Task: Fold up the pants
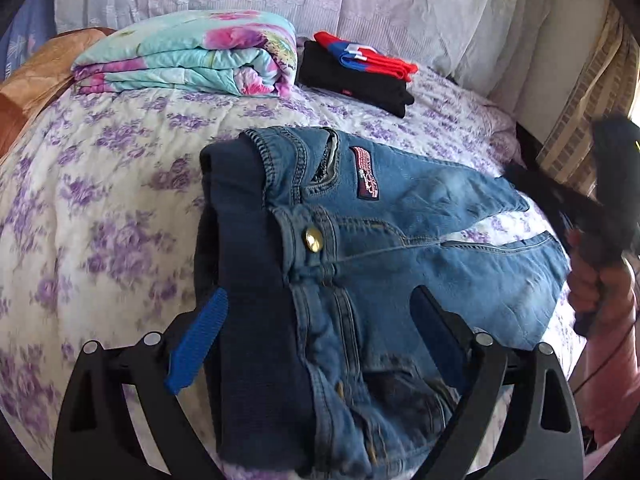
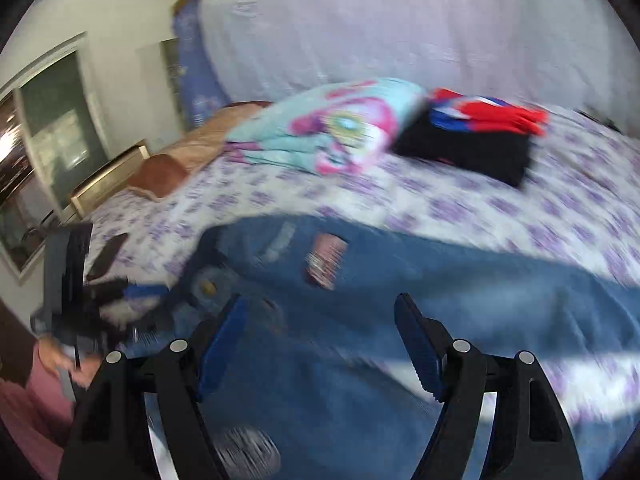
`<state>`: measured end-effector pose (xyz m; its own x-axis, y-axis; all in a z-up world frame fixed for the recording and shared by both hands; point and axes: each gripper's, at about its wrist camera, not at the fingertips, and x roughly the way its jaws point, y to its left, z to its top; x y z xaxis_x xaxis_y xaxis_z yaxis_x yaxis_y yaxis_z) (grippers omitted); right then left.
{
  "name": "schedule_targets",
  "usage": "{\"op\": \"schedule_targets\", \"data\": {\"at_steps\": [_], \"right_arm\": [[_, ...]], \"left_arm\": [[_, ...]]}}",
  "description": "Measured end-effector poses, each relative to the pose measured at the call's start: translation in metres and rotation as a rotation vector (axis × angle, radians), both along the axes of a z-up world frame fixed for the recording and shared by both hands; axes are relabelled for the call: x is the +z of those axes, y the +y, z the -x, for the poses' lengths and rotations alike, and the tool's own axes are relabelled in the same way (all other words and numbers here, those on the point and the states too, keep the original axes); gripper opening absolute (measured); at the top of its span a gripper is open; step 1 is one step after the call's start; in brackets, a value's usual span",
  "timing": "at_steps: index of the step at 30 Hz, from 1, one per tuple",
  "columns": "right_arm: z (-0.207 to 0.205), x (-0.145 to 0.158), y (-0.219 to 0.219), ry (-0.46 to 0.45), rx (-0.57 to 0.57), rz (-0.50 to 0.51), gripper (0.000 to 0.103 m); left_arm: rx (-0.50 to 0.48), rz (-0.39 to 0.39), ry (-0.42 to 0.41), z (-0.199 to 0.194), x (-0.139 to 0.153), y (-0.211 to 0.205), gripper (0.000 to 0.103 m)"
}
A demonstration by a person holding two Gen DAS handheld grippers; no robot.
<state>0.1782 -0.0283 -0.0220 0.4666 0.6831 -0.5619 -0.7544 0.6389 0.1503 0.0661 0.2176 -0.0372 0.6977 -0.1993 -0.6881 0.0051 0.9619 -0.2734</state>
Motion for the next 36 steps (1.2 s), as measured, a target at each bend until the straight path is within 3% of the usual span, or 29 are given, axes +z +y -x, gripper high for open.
{"op": "schedule_targets", "data": {"at_steps": [4, 6, 7, 9, 12, 16, 20, 26, 36], "right_arm": [[-0.036, -0.019, 0.082, 0.021, 0.062, 0.096, 0.069], [-0.059, -0.041, 0.11, 0.079, 0.054, 0.164, 0.066], [-0.067, -0.053, 0.121, 0.114, 0.04, 0.212, 0.065], [-0.079, -0.078, 0.131, 0.176, 0.044, 0.259, 0.066], [-0.082, -0.065, 0.123, 0.209, 0.071, 0.247, 0.067], [-0.085, -0.033, 0.096, 0.208, 0.116, 0.217, 0.069], [-0.097, -0.01, 0.07, 0.152, 0.139, 0.297, 0.073], [-0.128, -0.01, 0.046, 0.122, 0.247, 0.466, 0.073], [-0.185, -0.05, 0.052, 0.194, 0.428, 0.71, 0.073]], "left_arm": [[0.041, -0.039, 0.051, 0.01, -0.022, 0.006, 0.09], [0.057, 0.009, 0.102, 0.009, -0.038, 0.015, 0.09], [0.055, 0.051, 0.089, 0.012, -0.04, 0.021, 0.09], [0.033, 0.061, 0.086, 0.013, -0.035, 0.026, 0.09], [-0.01, 0.013, 0.092, 0.005, -0.024, 0.032, 0.09], [-0.039, -0.086, 0.03, -0.02, 0.014, 0.056, 0.09], [-0.172, -0.001, 0.02, -0.066, 0.037, 0.081, 0.09], [-0.313, 0.149, 0.219, -0.14, 0.012, 0.097, 0.089], [-0.651, 0.204, 0.493, -0.227, -0.024, 0.065, 0.089]]}}
